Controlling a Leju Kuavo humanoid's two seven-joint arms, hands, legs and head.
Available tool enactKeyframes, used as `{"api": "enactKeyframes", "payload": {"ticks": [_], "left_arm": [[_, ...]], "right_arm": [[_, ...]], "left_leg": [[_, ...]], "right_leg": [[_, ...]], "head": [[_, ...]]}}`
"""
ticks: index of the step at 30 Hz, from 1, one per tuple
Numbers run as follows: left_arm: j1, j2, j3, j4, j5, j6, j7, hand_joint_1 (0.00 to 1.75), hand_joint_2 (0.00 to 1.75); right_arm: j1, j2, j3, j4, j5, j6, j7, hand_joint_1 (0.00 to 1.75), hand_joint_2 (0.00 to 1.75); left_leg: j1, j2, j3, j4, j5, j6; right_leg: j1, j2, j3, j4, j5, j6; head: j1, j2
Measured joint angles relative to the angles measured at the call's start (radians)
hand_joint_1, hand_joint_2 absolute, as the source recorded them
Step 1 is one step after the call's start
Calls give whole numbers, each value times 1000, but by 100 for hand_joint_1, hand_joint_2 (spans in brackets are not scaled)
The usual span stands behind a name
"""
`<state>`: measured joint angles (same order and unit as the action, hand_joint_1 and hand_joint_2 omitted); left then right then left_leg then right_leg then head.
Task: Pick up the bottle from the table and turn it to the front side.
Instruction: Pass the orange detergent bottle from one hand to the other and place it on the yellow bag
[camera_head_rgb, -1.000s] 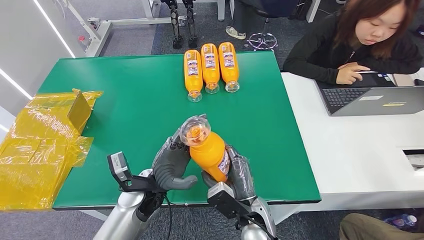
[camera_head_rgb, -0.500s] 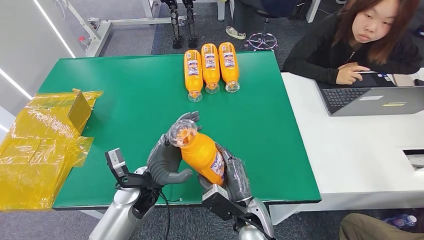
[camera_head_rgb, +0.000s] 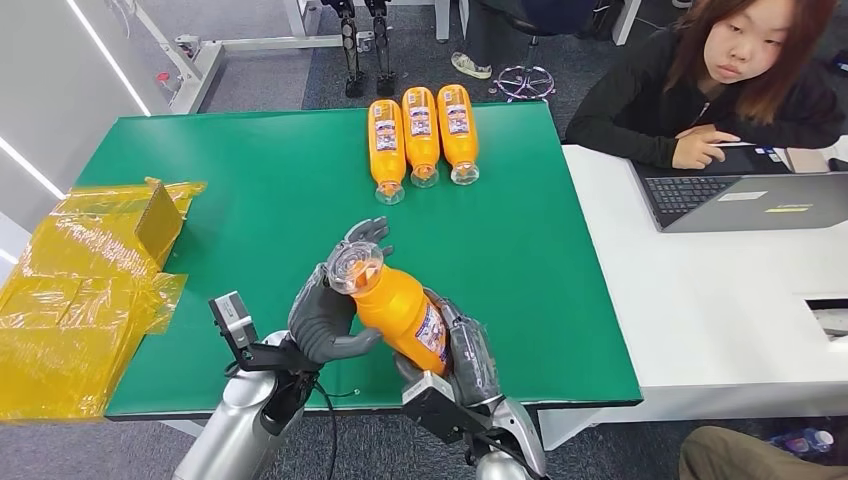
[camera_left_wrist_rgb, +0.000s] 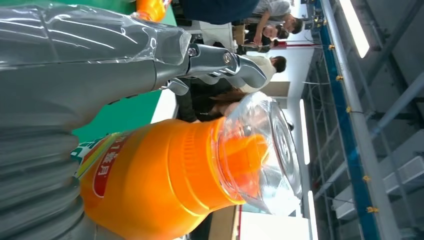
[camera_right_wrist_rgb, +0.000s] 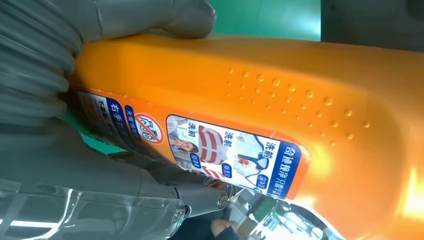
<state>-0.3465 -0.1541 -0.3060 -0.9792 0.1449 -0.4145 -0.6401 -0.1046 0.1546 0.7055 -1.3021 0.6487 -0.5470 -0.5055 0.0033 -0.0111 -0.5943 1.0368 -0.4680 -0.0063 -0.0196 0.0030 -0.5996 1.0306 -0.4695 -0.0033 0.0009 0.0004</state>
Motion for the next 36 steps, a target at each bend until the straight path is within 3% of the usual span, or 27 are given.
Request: {"api": "enactKeyframes", "payload": {"ticks": [10, 31, 32, 35, 36], "left_arm": [[0, 5, 49, -1, -12, 35, 21, 0, 175], [21, 8, 70, -28, -12, 47, 29, 0, 175], [24, 10, 70, -32, -12, 48, 31, 13, 175], [31, 13, 71, -43, -12, 50, 34, 144, 175], [33, 14, 71, -46, -12, 50, 35, 175, 175]], "right_arm": [[-3, 0, 54, 63, -18, 43, 3, 175, 175], [-18, 5, 96, 127, -28, 71, 2, 175, 175], [-20, 7, 99, 132, -29, 74, 2, 175, 175], [-25, 11, 107, 147, -30, 80, 2, 175, 175], [-27, 12, 110, 152, -30, 80, 2, 175, 175]], "left_leg": [[0, 0, 0, 0, 0, 0], [0, 0, 0, 0, 0, 0], [0, 0, 0, 0, 0, 0], [0, 0, 0, 0, 0, 0], [0, 0, 0, 0, 0, 0]], "right_leg": [[0, 0, 0, 0, 0, 0], [0, 0, 0, 0, 0, 0], [0, 0, 0, 0, 0, 0], [0, 0, 0, 0, 0, 0], [0, 0, 0, 0, 0, 0]], "head": [[0, 0], [0, 0], [0, 0], [0, 0], [0, 0]]}}
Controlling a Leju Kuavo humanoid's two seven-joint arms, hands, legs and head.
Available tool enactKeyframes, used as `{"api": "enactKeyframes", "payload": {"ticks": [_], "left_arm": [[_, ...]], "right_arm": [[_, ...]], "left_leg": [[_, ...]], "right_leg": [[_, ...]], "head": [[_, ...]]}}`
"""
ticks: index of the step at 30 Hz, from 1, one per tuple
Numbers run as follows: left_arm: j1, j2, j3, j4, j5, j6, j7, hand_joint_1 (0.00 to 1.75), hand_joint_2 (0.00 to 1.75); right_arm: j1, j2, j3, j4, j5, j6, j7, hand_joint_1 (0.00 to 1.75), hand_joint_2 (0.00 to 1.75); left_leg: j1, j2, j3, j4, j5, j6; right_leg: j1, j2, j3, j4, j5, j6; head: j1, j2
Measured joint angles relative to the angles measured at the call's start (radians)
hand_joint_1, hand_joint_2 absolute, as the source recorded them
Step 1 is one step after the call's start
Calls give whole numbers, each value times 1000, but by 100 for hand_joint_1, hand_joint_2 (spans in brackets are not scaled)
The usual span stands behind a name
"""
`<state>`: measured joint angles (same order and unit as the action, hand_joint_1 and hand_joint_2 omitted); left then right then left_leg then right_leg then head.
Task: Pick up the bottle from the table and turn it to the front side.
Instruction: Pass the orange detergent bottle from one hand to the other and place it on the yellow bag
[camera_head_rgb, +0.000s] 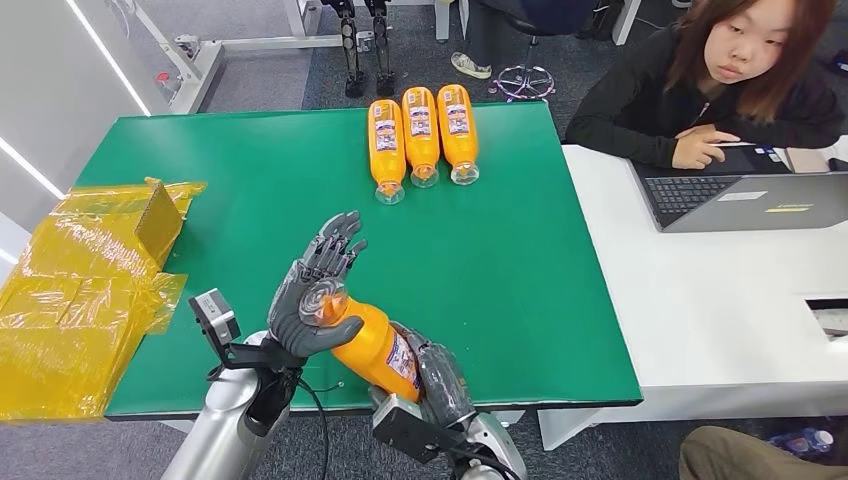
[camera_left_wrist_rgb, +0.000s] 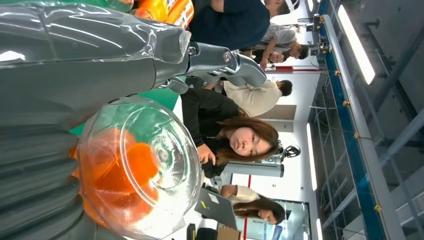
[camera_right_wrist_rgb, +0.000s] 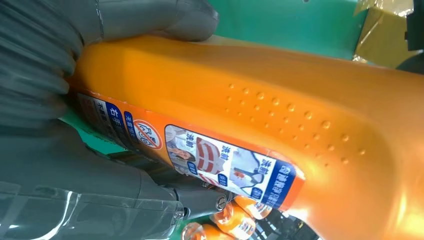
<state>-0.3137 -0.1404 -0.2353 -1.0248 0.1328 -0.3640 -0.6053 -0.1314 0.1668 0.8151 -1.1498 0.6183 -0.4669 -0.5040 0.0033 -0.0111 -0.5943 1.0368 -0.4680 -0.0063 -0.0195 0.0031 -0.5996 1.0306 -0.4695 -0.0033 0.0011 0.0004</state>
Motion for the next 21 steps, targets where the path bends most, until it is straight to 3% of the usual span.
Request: {"api": "enactKeyframes", "payload": {"ticks": [18, 19, 21], "left_arm": [[33, 5, 10, -25, 4, -6, 1, 171, 175], [33, 4, 10, -25, 5, -7, 1, 163, 175], [31, 1, 11, -28, 8, -9, 2, 82, 175]], "right_arm": [[4, -13, -17, -22, 56, -89, 12, 175, 175], [4, -14, -18, -27, 67, -101, 14, 175, 175], [5, -15, -24, -42, 93, -127, 21, 175, 175]], "left_leg": [[0, 0, 0, 0, 0, 0], [0, 0, 0, 0, 0, 0], [0, 0, 0, 0, 0, 0]], "right_leg": [[0, 0, 0, 0, 0, 0], [0, 0, 0, 0, 0, 0], [0, 0, 0, 0, 0, 0]], "head": [[0, 0], [0, 0], [0, 0]]}}
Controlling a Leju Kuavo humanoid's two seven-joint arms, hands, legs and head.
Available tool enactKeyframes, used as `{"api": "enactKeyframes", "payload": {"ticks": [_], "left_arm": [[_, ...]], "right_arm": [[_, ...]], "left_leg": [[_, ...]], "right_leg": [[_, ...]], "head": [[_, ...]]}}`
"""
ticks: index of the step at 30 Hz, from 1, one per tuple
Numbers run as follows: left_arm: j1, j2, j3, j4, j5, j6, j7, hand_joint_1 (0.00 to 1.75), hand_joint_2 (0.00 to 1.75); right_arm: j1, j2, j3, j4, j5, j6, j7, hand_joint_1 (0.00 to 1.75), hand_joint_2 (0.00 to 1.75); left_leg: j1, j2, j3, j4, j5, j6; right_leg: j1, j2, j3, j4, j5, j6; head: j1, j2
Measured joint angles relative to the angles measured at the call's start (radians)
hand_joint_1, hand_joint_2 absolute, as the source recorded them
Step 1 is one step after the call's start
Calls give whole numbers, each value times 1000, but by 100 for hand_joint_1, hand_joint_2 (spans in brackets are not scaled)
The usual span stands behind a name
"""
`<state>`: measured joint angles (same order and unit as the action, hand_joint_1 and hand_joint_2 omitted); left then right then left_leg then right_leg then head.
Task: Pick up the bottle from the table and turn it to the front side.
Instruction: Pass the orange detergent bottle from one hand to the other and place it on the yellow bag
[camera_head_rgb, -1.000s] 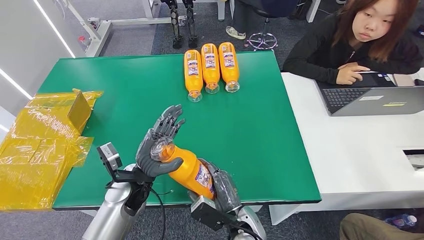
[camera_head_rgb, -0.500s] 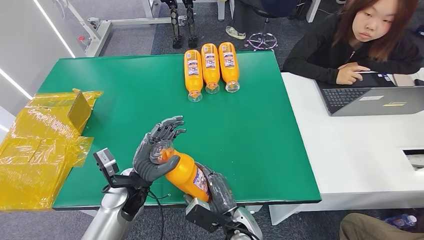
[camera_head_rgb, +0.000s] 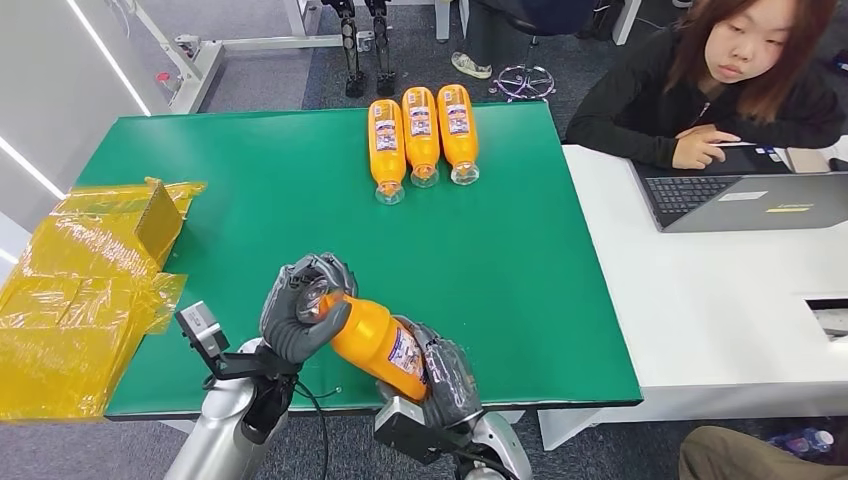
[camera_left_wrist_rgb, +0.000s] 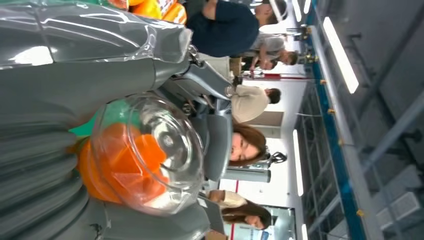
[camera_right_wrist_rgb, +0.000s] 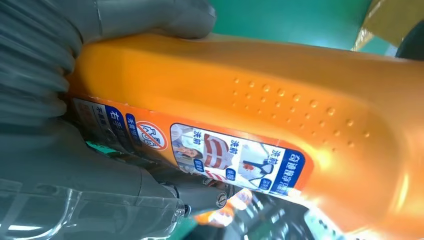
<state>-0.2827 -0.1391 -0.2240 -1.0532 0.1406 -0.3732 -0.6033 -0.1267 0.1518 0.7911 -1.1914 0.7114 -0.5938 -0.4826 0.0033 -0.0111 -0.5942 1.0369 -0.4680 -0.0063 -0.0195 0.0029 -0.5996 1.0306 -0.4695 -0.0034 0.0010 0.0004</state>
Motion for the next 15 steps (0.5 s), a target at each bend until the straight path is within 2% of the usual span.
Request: {"api": "enactKeyframes", "payload": {"ticks": [2, 3, 15], "left_arm": [[-2, -4, 1, -4, 0, -2, 3, 6, 175], [-2, -6, 1, -4, 0, -3, 5, 0, 175], [-2, -11, 2, -5, 9, -7, 23, 0, 175]], "right_arm": [[-2, -3, -11, -17, 18, -14, 9, 175, 175], [-5, -5, -18, -25, 21, -17, 12, 175, 175], [-41, -23, -52, -69, 15, -38, 12, 175, 175]], "left_leg": [[0, 0, 0, 0, 0, 0], [0, 0, 0, 0, 0, 0], [0, 0, 0, 0, 0, 0]], "right_leg": [[0, 0, 0, 0, 0, 0], [0, 0, 0, 0, 0, 0], [0, 0, 0, 0, 0, 0]], "head": [[0, 0], [0, 0], [0, 0]]}}
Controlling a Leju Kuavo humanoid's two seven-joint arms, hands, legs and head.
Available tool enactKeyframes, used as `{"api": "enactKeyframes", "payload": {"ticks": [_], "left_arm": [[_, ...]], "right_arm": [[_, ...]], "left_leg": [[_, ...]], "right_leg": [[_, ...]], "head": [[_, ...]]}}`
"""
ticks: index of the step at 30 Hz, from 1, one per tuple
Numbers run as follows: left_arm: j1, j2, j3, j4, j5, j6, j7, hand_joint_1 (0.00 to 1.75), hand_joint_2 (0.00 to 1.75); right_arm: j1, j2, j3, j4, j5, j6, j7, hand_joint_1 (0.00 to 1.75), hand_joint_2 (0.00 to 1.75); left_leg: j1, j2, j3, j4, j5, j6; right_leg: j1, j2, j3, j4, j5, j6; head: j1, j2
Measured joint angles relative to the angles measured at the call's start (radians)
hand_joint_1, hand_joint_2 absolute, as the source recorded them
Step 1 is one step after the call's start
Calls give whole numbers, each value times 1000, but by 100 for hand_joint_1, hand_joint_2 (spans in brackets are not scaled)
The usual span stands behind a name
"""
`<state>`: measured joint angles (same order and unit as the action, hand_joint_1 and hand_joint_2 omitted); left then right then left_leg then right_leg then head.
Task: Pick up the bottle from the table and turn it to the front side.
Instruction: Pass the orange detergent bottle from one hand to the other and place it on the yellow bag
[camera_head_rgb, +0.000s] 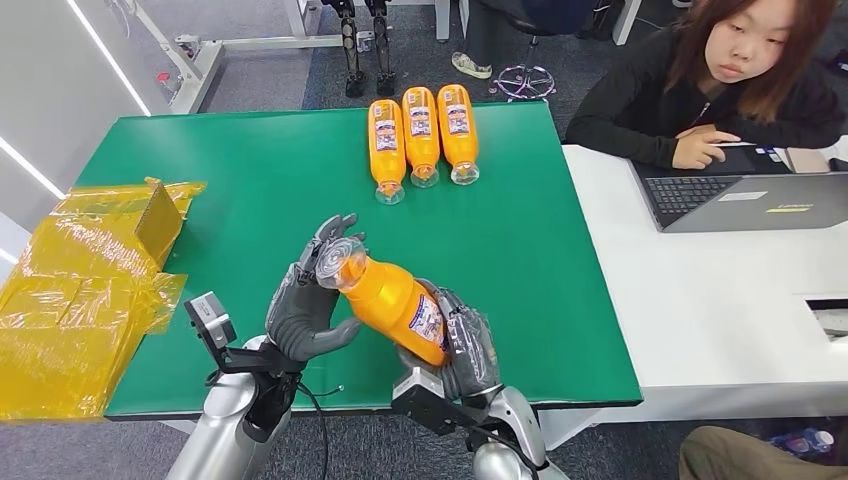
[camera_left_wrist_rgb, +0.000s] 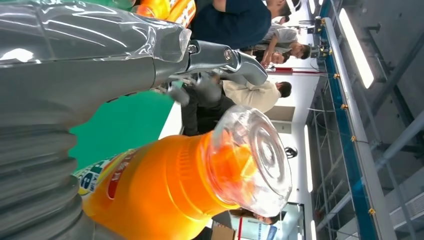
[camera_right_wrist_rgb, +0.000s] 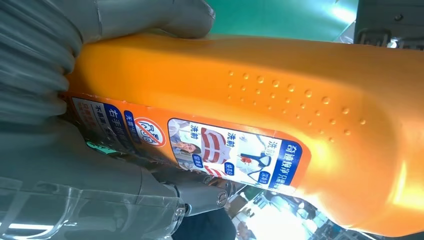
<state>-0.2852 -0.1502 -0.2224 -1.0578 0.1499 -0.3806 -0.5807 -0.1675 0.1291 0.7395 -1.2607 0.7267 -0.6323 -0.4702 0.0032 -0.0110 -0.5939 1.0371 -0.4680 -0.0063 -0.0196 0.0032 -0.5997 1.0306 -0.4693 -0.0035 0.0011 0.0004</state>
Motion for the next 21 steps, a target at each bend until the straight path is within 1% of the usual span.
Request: {"api": "enactKeyframes", "payload": {"ticks": [9, 14, 18, 21], "left_arm": [[3, 0, 0, 1, 11, -13, -4, 0, 175], [3, 0, 0, 1, 26, -24, -4, 0, 175], [3, 0, 0, 1, 28, -28, -2, 0, 175], [3, 0, 0, 1, 28, -27, 0, 0, 175]], "right_arm": [[0, -9, 0, 0, -25, -14, -20, 175, 175], [-7, -8, 6, 9, -44, 1, -27, 175, 175], [-19, 8, 29, 36, -54, 32, -36, 175, 175], [-24, 27, 49, 57, -62, 37, -40, 175, 175]], "left_leg": [[0, 0, 0, 0, 0, 0], [0, 0, 0, 0, 0, 0], [0, 0, 0, 0, 0, 0], [0, 0, 0, 0, 0, 0]], "right_leg": [[0, 0, 0, 0, 0, 0], [0, 0, 0, 0, 0, 0], [0, 0, 0, 0, 0, 0], [0, 0, 0, 0, 0, 0]], "head": [[0, 0], [0, 0], [0, 0], [0, 0]]}}
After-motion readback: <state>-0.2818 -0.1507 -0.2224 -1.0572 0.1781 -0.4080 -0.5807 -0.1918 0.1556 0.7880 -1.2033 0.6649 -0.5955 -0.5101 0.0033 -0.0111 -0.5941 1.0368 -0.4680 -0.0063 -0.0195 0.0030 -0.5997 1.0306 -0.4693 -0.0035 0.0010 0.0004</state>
